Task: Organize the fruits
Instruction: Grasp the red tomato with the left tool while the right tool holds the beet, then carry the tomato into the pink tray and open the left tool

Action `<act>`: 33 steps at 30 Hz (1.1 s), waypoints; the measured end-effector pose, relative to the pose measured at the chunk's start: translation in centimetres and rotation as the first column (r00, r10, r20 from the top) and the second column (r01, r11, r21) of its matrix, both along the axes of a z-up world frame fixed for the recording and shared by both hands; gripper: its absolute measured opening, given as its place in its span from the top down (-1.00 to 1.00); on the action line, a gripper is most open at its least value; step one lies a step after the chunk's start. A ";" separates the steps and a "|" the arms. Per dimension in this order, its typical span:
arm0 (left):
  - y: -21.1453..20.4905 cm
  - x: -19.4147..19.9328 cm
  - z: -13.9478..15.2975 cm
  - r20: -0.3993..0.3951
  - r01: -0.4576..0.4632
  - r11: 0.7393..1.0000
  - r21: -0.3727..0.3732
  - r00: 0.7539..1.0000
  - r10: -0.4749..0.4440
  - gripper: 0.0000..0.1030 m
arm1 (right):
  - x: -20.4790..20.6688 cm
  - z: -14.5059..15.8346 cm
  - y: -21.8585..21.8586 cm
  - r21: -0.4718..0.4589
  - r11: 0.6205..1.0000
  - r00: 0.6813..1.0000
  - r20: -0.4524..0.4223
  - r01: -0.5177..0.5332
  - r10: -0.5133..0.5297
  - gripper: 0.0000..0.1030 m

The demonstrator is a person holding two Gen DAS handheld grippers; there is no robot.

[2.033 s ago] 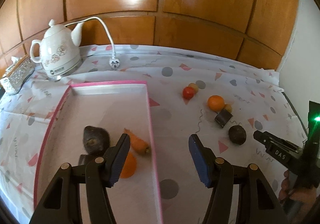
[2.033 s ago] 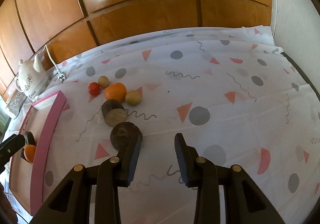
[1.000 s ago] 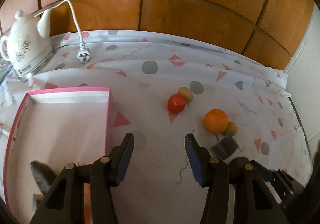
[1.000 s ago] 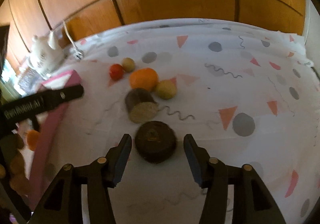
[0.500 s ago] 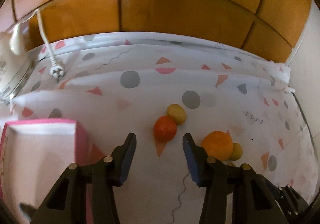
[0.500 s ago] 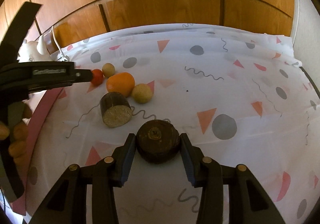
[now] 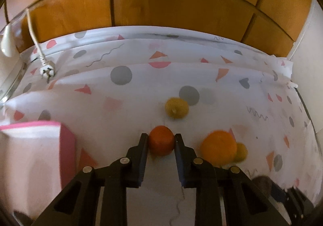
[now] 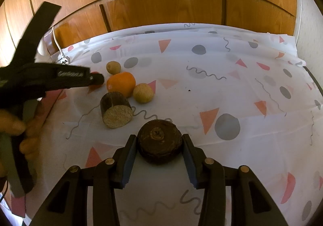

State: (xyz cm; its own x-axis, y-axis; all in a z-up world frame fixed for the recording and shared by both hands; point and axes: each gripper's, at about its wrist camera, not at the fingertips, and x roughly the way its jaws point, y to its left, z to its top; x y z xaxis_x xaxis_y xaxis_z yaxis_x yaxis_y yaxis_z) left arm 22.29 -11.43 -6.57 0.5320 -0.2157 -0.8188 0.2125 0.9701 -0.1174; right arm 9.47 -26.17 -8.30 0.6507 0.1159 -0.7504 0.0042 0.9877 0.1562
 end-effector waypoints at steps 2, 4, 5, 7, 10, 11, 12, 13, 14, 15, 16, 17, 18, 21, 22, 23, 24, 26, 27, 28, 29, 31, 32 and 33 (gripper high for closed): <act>0.0 -1.6 0.3 0.006 0.006 1.000 0.002 1.000 -0.006 0.51 | 0.0 0.0 0.1 -0.010 1.000 1.000 -0.004 0.000 0.000 0.11; -0.1 -3.3 0.5 0.018 0.012 1.000 0.025 1.000 -0.012 0.51 | 0.1 0.0 0.3 -0.025 1.000 1.000 -0.008 -0.001 0.001 0.11; 0.0 -4.3 0.6 0.019 0.012 1.000 0.019 1.000 -0.012 0.50 | 0.1 0.0 0.4 -0.027 1.000 1.000 -0.009 -0.001 0.000 0.11; 0.1 -5.9 0.6 0.020 0.010 1.000 0.015 1.000 -0.010 0.51 | 0.1 0.0 0.4 -0.029 1.000 1.000 -0.010 -0.001 0.000 0.11; 0.4 -8.8 0.3 0.053 0.002 1.000 0.020 0.999 -0.003 0.50 | 0.1 -0.1 0.4 -0.027 1.000 1.000 -0.008 -0.001 0.001 0.11; 0.2 -9.6 -0.1 0.047 0.017 0.999 0.029 0.999 -0.018 0.50 | 0.1 -0.1 0.3 -0.020 1.000 1.000 -0.005 -0.001 0.001 0.11; 0.1 -10.1 -0.6 0.041 0.022 0.999 0.032 0.999 -0.023 0.50 | 0.1 -0.1 0.2 -0.015 1.000 1.000 -0.003 0.000 0.000 0.11; 0.2 -10.7 -0.7 0.055 0.020 0.999 0.032 0.998 -0.022 0.50 | 0.1 -0.1 0.2 -0.013 1.000 1.000 -0.002 0.000 0.000 0.11; 0.1 -11.0 -0.8 0.070 0.025 0.999 0.038 0.997 -0.027 0.50 | 0.1 -0.1 0.2 -0.014 1.000 1.000 -0.002 0.000 0.000 0.11; 0.1 -11.3 -0.9 0.079 0.026 0.999 0.038 0.996 -0.029 0.50 | 0.1 -0.1 0.3 -0.017 1.000 1.000 -0.001 0.000 0.000 0.11; 0.3 -11.4 -0.9 0.084 0.020 0.999 0.027 0.996 -0.022 0.50 | 0.1 -0.1 0.4 -0.021 1.000 1.000 -0.002 0.000 0.000 0.11; 0.5 -11.3 -1.1 0.086 0.016 1.000 0.015 0.996 -0.018 0.50 | 0.1 -0.1 0.4 -0.027 1.000 1.000 -0.003 0.000 0.000 0.11; 0.6 -11.3 -1.3 0.097 0.016 1.000 0.008 0.995 -0.017 0.49 | 0.1 0.0 0.5 -0.033 0.999 1.000 -0.004 0.000 0.000 0.12; 0.4 -11.5 -1.6 0.106 0.020 1.000 0.024 0.994 -0.022 0.49 | 0.2 0.0 0.9 -0.058 0.998 1.000 -0.008 -0.001 0.000 0.12; 0.3 -11.6 -1.6 0.108 0.021 0.999 0.025 0.994 -0.024 0.49 | 0.3 0.0 1.0 -0.061 0.998 1.000 -0.010 -0.001 0.000 0.12; 0.4 -11.5 -1.7 0.106 0.021 1.000 0.019 0.994 -0.023 0.49 | 0.3 0.0 1.0 -0.062 0.998 1.000 -0.012 -0.001 0.001 0.11; 0.4 -11.5 -1.7 0.105 0.021 1.000 0.014 0.994 -0.022 0.49 | 0.3 -0.1 1.0 -0.062 0.998 1.000 -0.012 -0.001 0.000 0.11; 0.3 -11.5 -1.8 0.109 0.025 1.000 0.018 0.994 -0.027 0.49 | 0.3 0.0 1.0 -0.064 0.998 1.000 -0.015 -0.002 0.001 0.11; 0.2 -11.6 -1.8 0.114 0.027 0.999 0.029 0.993 -0.030 0.49 | 0.3 0.0 1.0 -0.065 0.998 1.000 -0.015 -0.002 0.001 0.11; 0.2 -11.7 -1.8 0.116 0.027 0.999 0.032 0.993 -0.031 0.49 | 0.3 0.0 1.0 -0.066 0.998 1.000 -0.014 -0.001 0.000 0.11; 0.2 -11.6 -1.8 0.117 0.027 0.999 0.031 0.993 -0.031 0.49 | 0.3 0.0 1.0 -0.066 0.998 1.000 -0.014 -0.001 0.000 0.11; 0.1 -11.7 -1.9 0.116 0.027 0.999 0.021 0.993 -0.029 0.49 | 0.3 0.0 1.0 -0.069 0.998 1.000 -0.014 -0.001 0.000 0.11; 0.1 -11.7 -1.9 0.116 0.027 1.000 0.014 0.993 -0.029 0.49 | 0.2 0.0 1.0 -0.070 0.998 1.000 -0.013 0.000 -0.001 0.11; 0.2 -11.7 -1.9 0.115 0.027 1.000 0.007 0.993 -0.028 0.49 | 0.2 0.0 1.1 -0.071 0.997 1.000 -0.011 0.001 -0.002 0.11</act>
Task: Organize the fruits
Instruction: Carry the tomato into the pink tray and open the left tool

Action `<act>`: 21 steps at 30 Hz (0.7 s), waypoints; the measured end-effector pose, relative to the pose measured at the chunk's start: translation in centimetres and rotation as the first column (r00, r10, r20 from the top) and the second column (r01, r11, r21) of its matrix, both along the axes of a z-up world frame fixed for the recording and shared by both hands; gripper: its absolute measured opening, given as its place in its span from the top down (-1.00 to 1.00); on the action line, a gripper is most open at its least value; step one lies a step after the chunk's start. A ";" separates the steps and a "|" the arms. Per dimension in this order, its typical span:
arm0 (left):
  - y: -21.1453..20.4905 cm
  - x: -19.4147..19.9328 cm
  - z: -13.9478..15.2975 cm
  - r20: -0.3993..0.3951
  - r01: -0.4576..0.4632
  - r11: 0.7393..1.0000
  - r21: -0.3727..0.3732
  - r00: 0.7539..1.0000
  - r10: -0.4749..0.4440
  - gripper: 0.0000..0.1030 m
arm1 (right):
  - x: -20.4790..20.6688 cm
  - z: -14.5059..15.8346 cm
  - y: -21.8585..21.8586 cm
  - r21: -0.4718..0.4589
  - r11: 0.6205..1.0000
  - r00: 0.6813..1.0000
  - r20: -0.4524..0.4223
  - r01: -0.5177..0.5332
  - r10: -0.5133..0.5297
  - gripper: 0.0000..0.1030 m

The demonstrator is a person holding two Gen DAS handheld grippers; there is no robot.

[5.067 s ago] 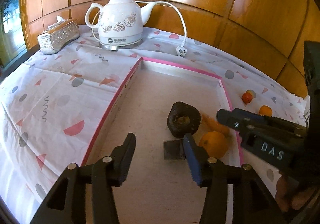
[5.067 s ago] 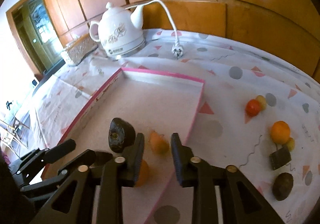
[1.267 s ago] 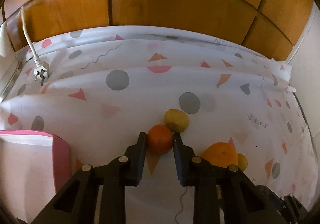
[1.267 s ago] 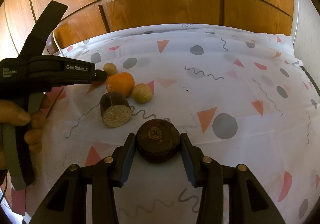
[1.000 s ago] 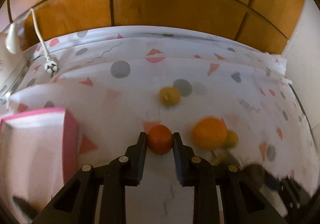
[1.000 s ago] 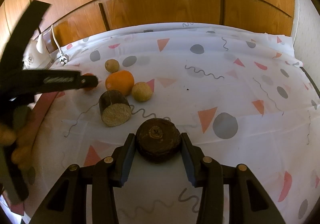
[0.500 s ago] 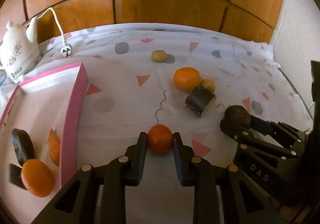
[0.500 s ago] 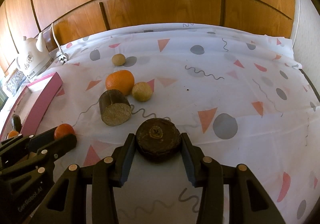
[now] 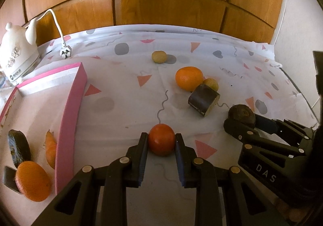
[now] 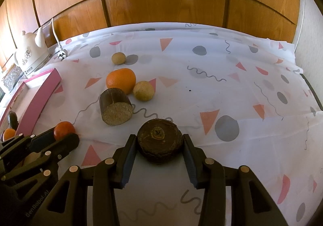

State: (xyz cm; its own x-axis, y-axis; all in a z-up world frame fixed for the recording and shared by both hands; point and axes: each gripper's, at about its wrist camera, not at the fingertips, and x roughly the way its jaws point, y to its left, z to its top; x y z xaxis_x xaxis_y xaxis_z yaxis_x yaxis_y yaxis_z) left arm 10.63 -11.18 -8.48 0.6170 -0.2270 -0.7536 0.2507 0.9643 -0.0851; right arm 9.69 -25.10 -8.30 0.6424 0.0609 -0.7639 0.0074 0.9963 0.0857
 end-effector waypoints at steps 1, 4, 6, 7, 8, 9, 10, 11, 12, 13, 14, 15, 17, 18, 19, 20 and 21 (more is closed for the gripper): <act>0.1 0.0 0.0 -0.001 0.000 1.000 -0.007 1.000 0.000 0.48 | 0.0 0.0 0.0 0.000 1.000 1.000 0.002 0.001 -0.001 0.11; 0.2 0.1 0.0 -0.001 -0.001 1.000 -0.013 1.000 0.001 0.48 | 0.0 0.0 0.0 -0.001 1.000 1.000 0.002 0.000 0.000 0.11; 0.1 0.1 0.0 0.001 -0.001 1.000 -0.009 1.000 0.001 0.48 | 0.0 0.0 -0.1 0.004 1.000 1.000 0.005 0.000 0.000 0.11; 0.1 0.1 -0.1 0.003 0.000 1.000 -0.008 1.000 0.001 0.48 | 0.0 0.0 -0.1 0.003 1.000 1.000 0.005 0.000 0.000 0.11; 0.1 0.1 -0.1 0.004 -0.001 1.000 -0.008 1.000 0.001 0.48 | 0.0 0.0 -0.1 0.000 1.000 1.000 0.005 0.000 0.000 0.12; 0.1 0.1 -0.1 0.004 0.000 1.000 -0.007 1.000 0.000 0.48 | 0.0 0.0 -0.1 0.000 1.000 1.000 0.005 0.000 0.000 0.12; 0.2 0.0 -0.1 0.005 0.000 1.000 -0.004 1.000 0.000 0.48 | 0.0 0.0 -0.1 0.000 1.000 1.000 0.006 0.000 0.000 0.12; 0.2 0.0 -0.1 0.006 0.000 1.000 0.000 1.000 0.000 0.48 | 0.0 0.0 -0.1 0.000 1.000 1.000 0.006 0.000 0.000 0.11; 0.1 0.0 -0.1 0.007 0.000 1.000 0.006 1.000 0.000 0.48 | 0.0 0.0 -0.1 0.001 1.000 1.000 0.006 0.000 0.000 0.11; 0.1 0.0 -0.1 0.008 0.000 1.000 0.009 1.000 0.000 0.48 | 0.0 -0.1 -0.1 0.000 1.000 1.000 0.006 0.001 -0.001 0.11; 0.1 0.0 0.0 0.009 0.000 1.000 0.012 1.000 0.000 0.48 | 0.0 -0.1 -0.1 0.000 1.000 1.000 0.006 0.001 -0.001 0.12; 0.1 0.0 0.0 0.009 0.000 1.000 0.015 1.000 0.000 0.49 | 0.0 -0.1 -0.1 0.001 1.000 1.000 0.006 0.001 -0.001 0.12; 0.0 0.0 -0.1 0.009 0.000 1.000 0.017 1.000 0.000 0.49 | 0.0 -0.1 -0.1 0.002 1.000 1.000 0.007 0.001 -0.001 0.11; 0.0 0.0 -0.1 0.007 0.000 1.000 0.019 1.000 0.000 0.49 | 0.0 -0.1 -0.1 0.003 1.000 1.000 0.008 0.001 -0.001 0.11; -0.1 -0.1 0.0 0.006 0.000 1.000 0.021 1.000 0.000 0.49 | 0.0 -0.1 -0.1 0.005 1.000 1.000 0.008 0.001 -0.001 0.11; -0.2 0.0 0.0 0.004 0.000 1.000 0.025 1.000 -0.001 0.50 | 0.0 -0.1 -0.1 0.006 1.000 1.000 0.008 0.001 -0.001 0.11; -0.2 0.0 0.0 0.000 0.003 1.000 0.030 1.000 -0.003 0.50 | 0.0 -0.1 -0.2 0.008 1.000 1.000 0.009 0.000 0.000 0.11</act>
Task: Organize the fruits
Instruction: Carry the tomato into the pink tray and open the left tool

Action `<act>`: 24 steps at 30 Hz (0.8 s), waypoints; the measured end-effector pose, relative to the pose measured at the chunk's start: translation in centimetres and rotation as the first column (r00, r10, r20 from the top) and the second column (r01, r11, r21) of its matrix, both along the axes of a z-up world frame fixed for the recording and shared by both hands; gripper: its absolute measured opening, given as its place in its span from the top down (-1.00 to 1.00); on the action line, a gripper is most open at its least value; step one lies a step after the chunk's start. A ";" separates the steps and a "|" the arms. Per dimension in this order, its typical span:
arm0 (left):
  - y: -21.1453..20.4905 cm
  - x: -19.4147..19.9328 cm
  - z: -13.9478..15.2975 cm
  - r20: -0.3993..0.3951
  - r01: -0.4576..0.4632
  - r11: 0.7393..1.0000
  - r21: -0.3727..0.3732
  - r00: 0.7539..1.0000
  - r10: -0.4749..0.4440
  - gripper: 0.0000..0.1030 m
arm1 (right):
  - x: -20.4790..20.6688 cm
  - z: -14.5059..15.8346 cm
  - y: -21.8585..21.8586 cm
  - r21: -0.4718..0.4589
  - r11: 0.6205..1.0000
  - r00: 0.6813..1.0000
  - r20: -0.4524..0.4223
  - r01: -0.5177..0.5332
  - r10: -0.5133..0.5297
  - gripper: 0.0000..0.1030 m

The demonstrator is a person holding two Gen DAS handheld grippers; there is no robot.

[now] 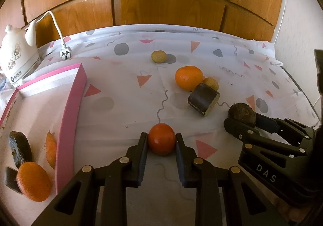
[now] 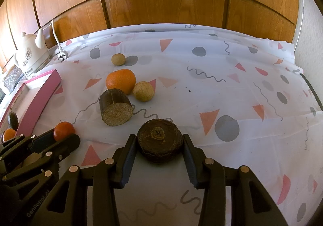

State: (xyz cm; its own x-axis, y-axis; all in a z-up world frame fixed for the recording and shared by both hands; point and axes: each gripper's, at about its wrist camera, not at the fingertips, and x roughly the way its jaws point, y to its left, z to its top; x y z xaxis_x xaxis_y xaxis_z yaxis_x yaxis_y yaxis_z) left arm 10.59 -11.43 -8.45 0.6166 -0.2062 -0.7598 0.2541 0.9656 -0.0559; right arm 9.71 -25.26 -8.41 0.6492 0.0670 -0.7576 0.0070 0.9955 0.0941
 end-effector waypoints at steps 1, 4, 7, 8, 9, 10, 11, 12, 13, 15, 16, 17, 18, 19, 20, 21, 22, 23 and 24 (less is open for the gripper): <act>-0.1 0.0 0.1 -0.002 0.005 1.000 0.007 1.000 -0.005 0.50 | 0.0 0.0 0.0 0.001 1.000 1.000 0.001 0.000 0.000 0.11; -0.1 -0.3 0.6 -0.023 0.010 1.000 0.016 1.000 -0.009 0.51 | 0.0 0.0 0.0 -0.002 1.000 1.000 0.003 0.000 0.000 0.11; 0.4 -1.0 2.1 -0.007 0.029 0.999 -0.025 1.000 -0.029 0.51 | -0.1 0.0 0.0 -0.005 1.000 1.000 0.003 0.000 0.000 0.12; 0.6 -1.3 2.7 -0.002 0.040 0.998 -0.038 0.999 -0.040 0.51 | -0.1 0.0 0.1 -0.009 1.000 1.000 0.003 0.001 -0.001 0.12; 1.0 -1.7 3.5 0.009 0.048 0.997 -0.053 0.999 -0.047 0.51 | -0.1 0.0 0.1 -0.011 1.000 1.000 0.003 0.001 -0.001 0.12; 1.3 -2.0 4.1 0.018 0.050 0.997 -0.060 0.999 -0.049 0.51 | -0.1 0.0 0.1 -0.012 1.000 1.000 0.004 0.001 -0.001 0.12; 1.7 -2.3 4.7 0.029 0.050 0.997 -0.066 0.998 -0.049 0.51 | -0.1 0.0 0.1 -0.014 1.000 1.000 0.004 0.001 -0.001 0.12; 2.3 -2.6 5.3 0.038 0.046 0.996 -0.070 0.998 -0.043 0.51 | -0.1 0.0 0.2 -0.017 1.000 1.000 0.003 0.001 -0.001 0.12; 3.1 -2.9 5.9 0.041 0.037 0.996 -0.079 0.999 -0.034 0.51 | 0.0 0.0 0.2 -0.021 1.000 1.000 0.003 0.001 -0.001 0.12; 5.0 -3.2 6.8 0.036 0.017 0.993 -0.113 0.999 -0.014 0.50 | 0.0 0.0 0.3 -0.029 1.000 1.000 0.002 0.000 0.000 0.12; 6.3 -3.2 7.2 0.041 -0.010 0.993 -0.122 0.999 0.015 0.50 | 0.0 0.0 0.4 -0.032 0.999 1.000 0.002 0.000 0.000 0.12; 7.6 -3.3 7.5 0.046 -0.038 0.993 -0.114 0.998 0.043 0.50 | 0.0 0.1 0.4 -0.034 0.999 1.000 0.002 0.001 0.000 0.12; 8.5 -3.3 7.6 0.047 -0.057 0.992 -0.109 0.997 0.062 0.50 | 0.0 0.1 0.4 -0.037 0.999 1.000 0.002 0.001 -0.001 0.12; 9.9 -3.1 7.6 0.047 -0.092 0.990 -0.104 0.994 0.097 0.50 | 0.0 0.1 0.4 -0.039 0.999 1.000 0.002 0.001 -0.001 0.12; 11.2 -3.1 7.6 0.046 -0.122 0.987 -0.101 0.991 0.127 0.50 | 0.0 0.1 0.4 -0.041 0.999 1.000 0.002 0.001 -0.001 0.12; 12.5 -3.0 7.6 0.045 -0.151 0.984 -0.096 0.987 0.156 0.50 | 0.0 0.1 0.5 -0.044 0.999 1.000 0.002 0.001 -0.001 0.12; 13.7 -2.8 7.4 0.042 -0.180 0.980 -0.085 0.982 0.184 0.50 | 0.0 0.1 0.5 -0.046 0.999 1.000 0.003 0.001 -0.001 0.12; 14.9 -2.6 7.1 0.038 -0.210 0.975 -0.074 0.976 0.213 0.50 | 0.0 0.1 0.6 -0.049 0.999 1.000 0.003 0.002 -0.002 0.12; 16.3 -2.3 6.7 0.026 -0.250 0.966 -0.063 0.967 0.252 0.50 | 0.0 0.1 0.6 -0.052 0.999 1.000 0.002 0.002 -0.002 0.13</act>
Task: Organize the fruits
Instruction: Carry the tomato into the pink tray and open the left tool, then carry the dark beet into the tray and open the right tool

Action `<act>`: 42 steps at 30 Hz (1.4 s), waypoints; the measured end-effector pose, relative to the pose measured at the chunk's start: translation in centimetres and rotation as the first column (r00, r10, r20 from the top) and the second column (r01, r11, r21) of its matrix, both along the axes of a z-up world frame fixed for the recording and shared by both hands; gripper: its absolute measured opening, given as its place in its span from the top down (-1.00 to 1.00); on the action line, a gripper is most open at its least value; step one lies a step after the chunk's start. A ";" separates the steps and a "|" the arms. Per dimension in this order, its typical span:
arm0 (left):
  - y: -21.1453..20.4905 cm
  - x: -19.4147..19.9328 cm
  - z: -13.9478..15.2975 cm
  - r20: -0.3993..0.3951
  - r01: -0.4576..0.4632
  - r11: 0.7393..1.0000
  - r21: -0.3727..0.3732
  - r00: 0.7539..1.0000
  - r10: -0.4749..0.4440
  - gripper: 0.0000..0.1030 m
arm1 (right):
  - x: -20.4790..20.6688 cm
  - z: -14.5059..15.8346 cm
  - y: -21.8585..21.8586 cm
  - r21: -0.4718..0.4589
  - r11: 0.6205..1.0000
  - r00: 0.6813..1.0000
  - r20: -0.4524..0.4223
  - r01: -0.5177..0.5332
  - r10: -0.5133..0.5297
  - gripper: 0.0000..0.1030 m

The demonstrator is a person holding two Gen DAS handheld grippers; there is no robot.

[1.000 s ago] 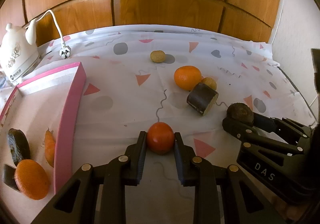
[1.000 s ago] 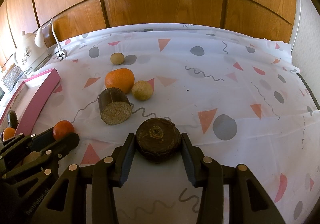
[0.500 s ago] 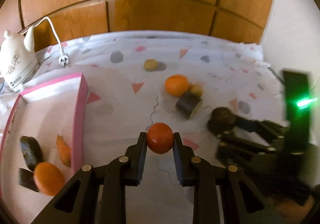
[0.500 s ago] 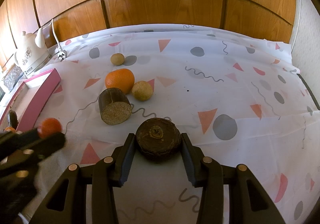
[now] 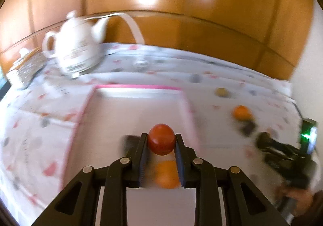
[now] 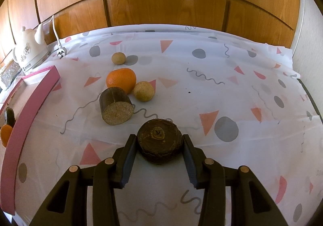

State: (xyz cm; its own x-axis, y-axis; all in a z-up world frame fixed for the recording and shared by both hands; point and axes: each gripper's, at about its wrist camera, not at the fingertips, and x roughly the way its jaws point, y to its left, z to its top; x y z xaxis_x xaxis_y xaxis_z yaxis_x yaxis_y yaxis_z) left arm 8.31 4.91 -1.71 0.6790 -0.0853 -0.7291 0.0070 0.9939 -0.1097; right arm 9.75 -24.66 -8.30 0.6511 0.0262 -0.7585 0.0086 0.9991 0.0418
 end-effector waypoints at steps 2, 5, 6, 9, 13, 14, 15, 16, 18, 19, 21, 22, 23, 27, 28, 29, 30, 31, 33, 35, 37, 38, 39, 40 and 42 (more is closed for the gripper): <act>1.9 0.3 -0.6 -0.022 -0.040 0.999 0.002 0.999 0.040 0.51 | 0.0 0.0 0.0 -0.004 1.000 1.000 0.000 0.000 0.000 0.13; 4.2 1.1 -1.7 -0.048 -0.098 0.995 0.026 0.994 0.099 0.50 | 0.0 0.0 0.1 -0.009 1.000 1.000 -0.001 0.001 -0.001 0.13; 4.5 1.3 -2.0 -0.050 -0.105 0.994 0.031 0.993 0.107 0.50 | 0.0 0.0 0.2 -0.011 1.000 1.000 -0.001 0.001 -0.001 0.13; 5.3 2.0 -2.9 -0.072 -0.135 0.990 0.046 0.988 0.138 0.49 | 0.0 0.0 0.2 -0.014 1.000 1.000 -0.001 0.001 -0.001 0.13; 5.8 2.0 -3.5 -0.092 -0.181 0.981 0.062 0.978 0.186 0.48 | -0.1 0.0 0.2 -0.016 1.000 1.000 -0.001 0.001 -0.001 0.13; 5.8 1.9 -3.5 -0.088 -0.189 0.980 0.065 0.977 0.195 0.47 | -0.1 0.0 0.3 -0.016 1.000 1.000 -0.001 0.001 -0.001 0.13; 5.8 1.6 -3.4 -0.080 -0.195 0.979 0.064 0.977 0.200 0.45 | -0.1 0.0 0.3 -0.017 1.000 1.000 -0.001 0.001 -0.001 0.13; 5.8 1.5 -3.3 -0.077 -0.197 0.979 0.058 0.977 0.201 0.44 | -0.1 0.0 0.3 -0.017 1.000 1.000 -0.001 0.001 -0.001 0.13; 5.7 1.1 -3.2 -0.072 -0.204 0.978 0.042 0.976 0.206 0.40 | -0.1 0.0 0.3 -0.018 1.000 1.000 -0.001 0.001 -0.001 0.13; 5.7 1.0 -3.0 -0.070 -0.206 0.978 0.032 0.976 0.208 0.38 | -0.1 0.0 0.3 -0.018 1.000 1.000 -0.001 0.001 -0.001 0.13; 5.5 0.6 -2.8 -0.067 -0.212 0.977 0.016 0.975 0.213 0.30 | -0.1 0.0 0.3 -0.019 1.000 1.000 -0.001 0.001 -0.001 0.13; 5.4 0.2 -2.7 -0.062 -0.212 0.977 0.010 0.975 0.213 0.29 | -0.1 0.0 0.3 -0.019 1.000 1.000 -0.001 0.001 -0.001 0.13; 5.2 0.0 -2.6 -0.061 -0.209 0.978 0.006 0.976 0.209 0.28 | -0.1 0.0 0.3 -0.018 1.000 1.000 -0.001 0.001 -0.001 0.13; 4.3 -0.9 -2.5 -0.055 -0.193 0.981 0.003 0.980 0.193 0.16 | -0.1 0.0 0.3 -0.023 1.000 1.000 -0.003 0.000 -0.001 0.13; 4.1 -1.2 -2.5 -0.054 -0.188 0.982 0.005 0.981 0.188 0.15 | -0.1 0.0 0.3 -0.024 1.000 1.000 -0.004 0.000 0.000 0.13; 4.0 -1.3 -2.5 -0.055 -0.182 0.983 0.006 0.982 0.182 0.14 | -0.1 0.0 0.3 -0.025 1.000 1.000 -0.005 0.000 0.000 0.13; 3.8 -1.5 -2.5 -0.056 -0.173 0.985 0.009 0.983 0.173 0.14 | -0.1 0.0 0.4 -0.028 1.000 1.000 -0.006 0.000 0.000 0.13; 3.6 -1.7 -2.5 -0.056 -0.168 0.986 0.011 0.984 0.168 0.13 | 0.0 0.1 0.4 -0.030 1.000 1.000 -0.008 -0.001 0.000 0.13; 3.4 -2.0 -2.5 -0.054 -0.160 0.987 0.016 0.986 0.161 0.07 | 0.0 0.2 0.4 -0.030 1.000 1.000 -0.014 0.001 -0.002 0.14; 3.4 -2.3 -2.5 -0.055 -0.156 0.988 0.015 0.986 0.157 0.07 | 0.1 0.4 0.4 -0.016 1.000 1.000 -0.024 0.010 -0.010 0.14; 3.4 -2.5 -2.5 -0.054 -0.153 0.988 0.016 0.987 0.154 0.07 | 0.1 0.7 0.5 0.015 1.000 1.000 -0.027 0.011 -0.010 0.14; 3.4 -2.6 -2.5 -0.055 -0.152 0.988 0.016 0.987 0.152 0.07 | -0.1 1.1 0.7 0.021 1.000 1.000 -0.019 0.009 -0.009 0.14; 3.5 -2.7 -2.5 -0.056 -0.151 0.988 0.017 0.987 0.152 0.07 | -0.2 1.7 1.0 0.024 1.000 1.000 -0.004 0.000 0.001 0.14; 3.5 -2.8 -2.5 -0.055 -0.152 0.988 0.015 0.987 0.152 0.07 | -0.3 2.2 1.5 0.029 0.999 1.000 0.010 -0.013 0.013 0.14; 3.6 -3.0 -2.5 -0.055 -0.155 0.988 0.010 0.986 0.155 0.07 | -0.4 3.4 2.5 0.045 0.998 0.998 0.033 -0.052 0.051 0.14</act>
State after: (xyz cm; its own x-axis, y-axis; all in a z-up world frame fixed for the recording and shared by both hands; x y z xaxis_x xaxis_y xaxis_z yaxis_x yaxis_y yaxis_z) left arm 5.34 8.51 -4.22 0.6421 0.0217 -0.7663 -0.1529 0.9831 -0.1004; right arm 9.36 -22.16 -4.87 0.6719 0.0948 -0.7346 -0.0448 0.9952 0.0875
